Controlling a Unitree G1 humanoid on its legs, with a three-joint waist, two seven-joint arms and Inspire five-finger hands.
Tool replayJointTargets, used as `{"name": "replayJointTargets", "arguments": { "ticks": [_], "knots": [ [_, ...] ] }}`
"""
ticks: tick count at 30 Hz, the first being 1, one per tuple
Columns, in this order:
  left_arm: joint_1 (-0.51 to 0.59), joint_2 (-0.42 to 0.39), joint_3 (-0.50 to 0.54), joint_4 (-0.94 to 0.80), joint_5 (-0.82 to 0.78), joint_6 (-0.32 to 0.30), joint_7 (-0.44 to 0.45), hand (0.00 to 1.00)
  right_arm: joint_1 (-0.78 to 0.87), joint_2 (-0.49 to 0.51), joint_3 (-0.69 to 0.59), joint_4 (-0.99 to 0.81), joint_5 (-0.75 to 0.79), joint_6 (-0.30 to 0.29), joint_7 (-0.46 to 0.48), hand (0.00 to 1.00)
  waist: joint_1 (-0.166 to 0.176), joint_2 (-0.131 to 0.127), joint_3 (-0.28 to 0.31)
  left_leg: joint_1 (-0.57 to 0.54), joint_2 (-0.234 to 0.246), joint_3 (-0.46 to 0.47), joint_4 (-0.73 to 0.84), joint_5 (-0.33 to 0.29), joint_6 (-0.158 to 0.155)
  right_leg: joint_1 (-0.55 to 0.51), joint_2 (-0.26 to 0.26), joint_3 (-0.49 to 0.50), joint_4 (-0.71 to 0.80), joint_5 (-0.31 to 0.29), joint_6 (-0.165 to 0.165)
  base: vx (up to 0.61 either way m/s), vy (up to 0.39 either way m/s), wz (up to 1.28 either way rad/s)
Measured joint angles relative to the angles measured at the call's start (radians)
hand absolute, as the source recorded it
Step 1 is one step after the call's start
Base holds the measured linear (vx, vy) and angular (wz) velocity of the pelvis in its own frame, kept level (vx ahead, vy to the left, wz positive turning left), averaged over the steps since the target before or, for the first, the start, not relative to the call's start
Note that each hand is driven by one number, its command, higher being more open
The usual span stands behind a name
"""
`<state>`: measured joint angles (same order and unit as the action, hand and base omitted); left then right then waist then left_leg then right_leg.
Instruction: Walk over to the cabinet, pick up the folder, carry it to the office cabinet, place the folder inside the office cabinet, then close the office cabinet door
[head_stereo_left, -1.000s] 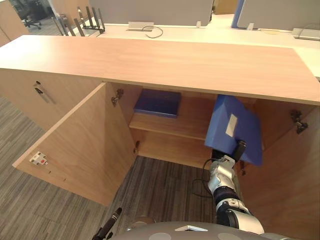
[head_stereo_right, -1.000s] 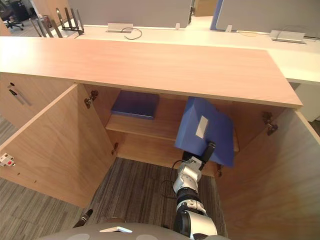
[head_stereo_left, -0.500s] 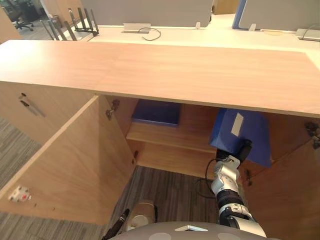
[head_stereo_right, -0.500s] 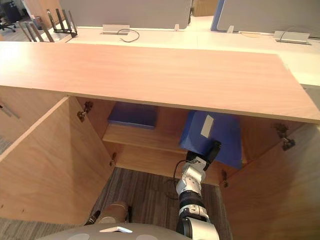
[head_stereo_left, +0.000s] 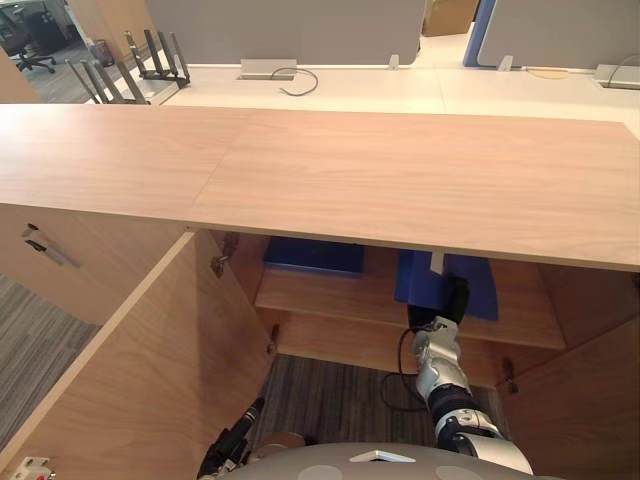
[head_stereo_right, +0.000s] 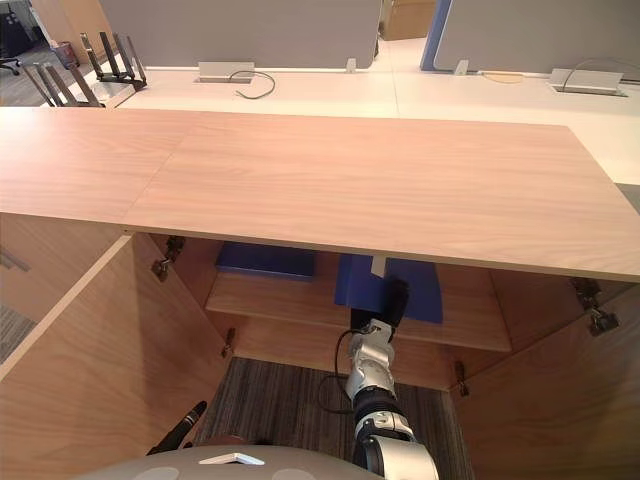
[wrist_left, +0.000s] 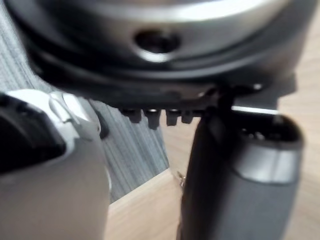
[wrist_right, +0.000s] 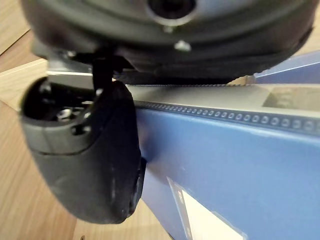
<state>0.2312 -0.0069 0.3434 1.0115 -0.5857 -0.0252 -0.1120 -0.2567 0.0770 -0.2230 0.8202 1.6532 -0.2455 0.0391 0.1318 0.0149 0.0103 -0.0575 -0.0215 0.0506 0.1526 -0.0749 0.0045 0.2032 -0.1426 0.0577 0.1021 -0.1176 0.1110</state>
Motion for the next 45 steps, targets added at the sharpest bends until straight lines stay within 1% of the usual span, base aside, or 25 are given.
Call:
{"name": "replayJointTargets", "arguments": {
  "ticks": [1,2,8,13,15,17,19,20,22,23,25,26,28,30,33,34,36,38,40,42,45],
  "knots": [
    [0.000,0.002,-0.006,0.000,0.000,0.000,0.000,1.00,0.000,0.000,0.000,0.002,0.000,0.001,0.000,0.00,0.000,0.000,-0.001,0.000,0.000,-0.001,-0.012,0.008,0.000,-0.006,0.001,0.000,0.000,0.002,-0.001,-0.01,-0.047,0.02],
    [0.001,0.006,-0.014,0.001,0.001,0.000,0.001,1.00,0.000,0.000,0.000,0.014,0.000,-0.001,0.000,0.00,0.000,0.000,-0.001,0.003,0.000,-0.004,-0.050,0.035,-0.001,-0.019,0.003,0.000,-0.001,0.010,-0.005,-0.02,-0.038,0.03],
    [0.006,0.006,-0.007,0.002,0.012,0.003,0.001,1.00,0.000,0.000,0.000,0.037,0.000,-0.009,0.000,0.00,0.004,0.001,-0.002,0.021,-0.004,-0.007,-0.132,0.086,0.004,-0.040,0.002,0.000,0.000,0.018,0.001,-0.04,-0.037,0.00],
    [0.009,0.004,0.027,0.010,0.041,0.006,0.003,1.00,0.000,-0.003,-0.003,-0.003,0.000,-0.046,-0.001,0.00,0.004,0.002,-0.002,0.022,-0.024,-0.029,-0.178,0.121,0.008,-0.052,-0.011,-0.008,-0.002,0.017,0.000,-0.07,-0.026,0.08],
    [0.011,0.005,0.045,0.009,0.043,0.006,0.004,1.00,-0.007,-0.004,-0.015,-0.054,0.000,-0.064,-0.002,0.00,0.008,0.001,-0.005,-0.001,-0.036,-0.037,-0.192,0.125,0.004,-0.077,-0.018,-0.029,-0.001,0.004,-0.005,-0.08,-0.023,0.08],
    [0.012,0.006,0.070,0.007,0.043,0.006,0.009,1.00,-0.056,-0.007,-0.056,-0.069,-0.001,-0.075,-0.021,0.00,0.012,-0.004,-0.001,-0.025,-0.052,-0.040,-0.190,0.131,0.006,-0.097,-0.034,-0.042,-0.002,-0.013,-0.007,-0.10,-0.020,0.06],
    [0.012,0.007,0.094,-0.007,0.043,0.004,0.015,1.00,-0.109,-0.036,-0.121,-0.069,-0.001,-0.101,-0.057,0.00,0.030,-0.007,0.004,-0.069,-0.067,-0.055,-0.159,0.138,0.014,-0.114,-0.045,-0.068,-0.002,-0.033,-0.010,-0.10,-0.031,0.24],
    [0.011,0.007,0.099,-0.011,0.043,0.003,0.015,1.00,-0.126,-0.045,-0.135,-0.070,-0.001,-0.105,-0.063,0.00,0.030,-0.006,0.009,-0.086,-0.069,-0.060,-0.140,0.137,0.014,-0.118,-0.047,-0.077,-0.002,-0.037,-0.010,-0.12,-0.060,0.34],
    [0.011,0.007,0.104,-0.018,0.043,0.003,0.017,1.00,-0.196,-0.079,-0.175,-0.072,-0.001,-0.122,-0.094,0.00,0.031,0.004,0.027,-0.172,-0.070,-0.073,-0.054,0.129,0.019,-0.154,-0.045,-0.100,0.002,-0.054,-0.006,-0.12,-0.060,0.26],
    [0.010,0.007,0.103,-0.019,0.043,0.003,0.017,1.00,-0.217,-0.090,-0.182,-0.073,-0.001,-0.124,-0.098,0.00,0.031,0.007,0.040,-0.190,-0.070,-0.075,-0.032,0.124,0.018,-0.160,-0.046,-0.105,0.003,-0.059,-0.003,-0.13,-0.044,0.12],
    [0.004,0.000,0.103,-0.020,0.043,0.003,0.017,1.00,-0.289,-0.122,-0.208,-0.079,-0.026,-0.129,-0.116,0.00,0.033,0.029,0.080,-0.270,-0.056,-0.077,0.055,0.101,0.014,-0.210,-0.036,-0.108,0.038,-0.086,0.006,-0.17,-0.040,0.02],
    [0.004,-0.006,0.103,-0.020,0.043,0.002,0.018,1.00,-0.325,-0.142,-0.227,-0.099,-0.041,-0.129,-0.126,0.00,0.031,0.044,0.098,-0.323,-0.045,-0.081,0.101,0.091,0.010,-0.260,-0.026,-0.108,0.087,-0.110,0.009,-0.16,-0.035,0.00],
    [0.005,-0.010,0.105,-0.019,0.044,0.002,0.021,1.00,-0.357,-0.163,-0.249,-0.107,-0.049,-0.132,-0.135,0.00,0.032,0.053,0.120,-0.351,-0.040,-0.084,0.126,0.086,0.008,-0.305,-0.021,-0.107,0.144,-0.134,0.007,-0.14,-0.017,0.03],
    [0.003,-0.011,0.108,-0.019,0.044,0.002,0.021,1.00,-0.396,-0.182,-0.286,-0.108,-0.068,-0.135,-0.137,0.00,0.030,0.052,0.150,-0.374,-0.042,-0.084,0.152,0.080,0.005,-0.350,-0.025,-0.103,0.215,-0.168,0.005,-0.11,-0.006,0.04],
    [-0.004,-0.021,0.127,-0.019,0.046,0.001,0.021,1.00,-0.439,-0.205,-0.322,-0.110,-0.069,-0.135,-0.138,0.00,0.029,0.055,0.167,-0.413,-0.045,-0.085,0.180,0.074,0.001,-0.399,-0.029,-0.100,0.283,-0.198,0.004,-0.07,-0.014,0.05],
    [-0.008,-0.022,0.131,-0.020,0.046,0.001,0.021,1.00,-0.451,-0.210,-0.335,-0.110,-0.069,-0.135,-0.139,0.00,0.028,0.057,0.170,-0.422,-0.047,-0.089,0.186,0.075,0.003,-0.410,-0.030,-0.101,0.296,-0.204,0.005,-0.02,-0.023,0.07],
    [-0.029,-0.025,0.144,-0.020,0.047,0.001,0.020,1.00,-0.491,-0.231,-0.359,-0.110,-0.070,-0.135,-0.154,0.00,0.027,0.067,0.199,-0.425,-0.056,-0.096,0.197,0.074,0.003,-0.426,-0.036,-0.103,0.333,-0.224,0.004,-0.03,-0.030,0.13],
    [-0.042,-0.025,0.144,-0.021,0.048,-0.001,0.017,1.00,-0.526,-0.249,-0.376,-0.110,-0.074,-0.135,-0.166,0.00,0.024,0.076,0.212,-0.438,-0.062,-0.100,0.211,0.074,0.003,-0.439,-0.042,-0.105,0.363,-0.240,0.004,-0.02,-0.022,0.12],
    [-0.056,-0.026,0.144,-0.023,0.052,-0.011,0.016,1.00,-0.593,-0.279,-0.396,-0.110,-0.076,-0.135,-0.185,0.00,0.014,0.093,0.231,-0.470,-0.071,-0.105,0.237,0.071,0.002,-0.478,-0.050,-0.106,0.418,-0.263,0.006,0.00,-0.036,0.14],
    [-0.066,-0.028,0.145,-0.024,0.052,-0.016,0.017,1.00,-0.641,-0.302,-0.404,-0.110,-0.078,-0.135,-0.205,0.00,0.011,0.108,0.250,-0.487,-0.072,-0.106,0.254,0.067,0.004,-0.498,-0.051,-0.104,0.444,-0.270,0.004,0.00,-0.012,0.05],
    [-0.069,-0.039,0.144,-0.058,0.052,-0.017,0.017,1.00,-0.752,-0.349,-0.440,-0.110,-0.079,-0.138,-0.264,0.00,0.010,0.134,0.288,-0.506,-0.073,-0.103,0.263,0.067,0.004,-0.531,-0.054,-0.097,0.479,-0.278,0.003,-0.03,0.001,-0.02]
  ]
}}
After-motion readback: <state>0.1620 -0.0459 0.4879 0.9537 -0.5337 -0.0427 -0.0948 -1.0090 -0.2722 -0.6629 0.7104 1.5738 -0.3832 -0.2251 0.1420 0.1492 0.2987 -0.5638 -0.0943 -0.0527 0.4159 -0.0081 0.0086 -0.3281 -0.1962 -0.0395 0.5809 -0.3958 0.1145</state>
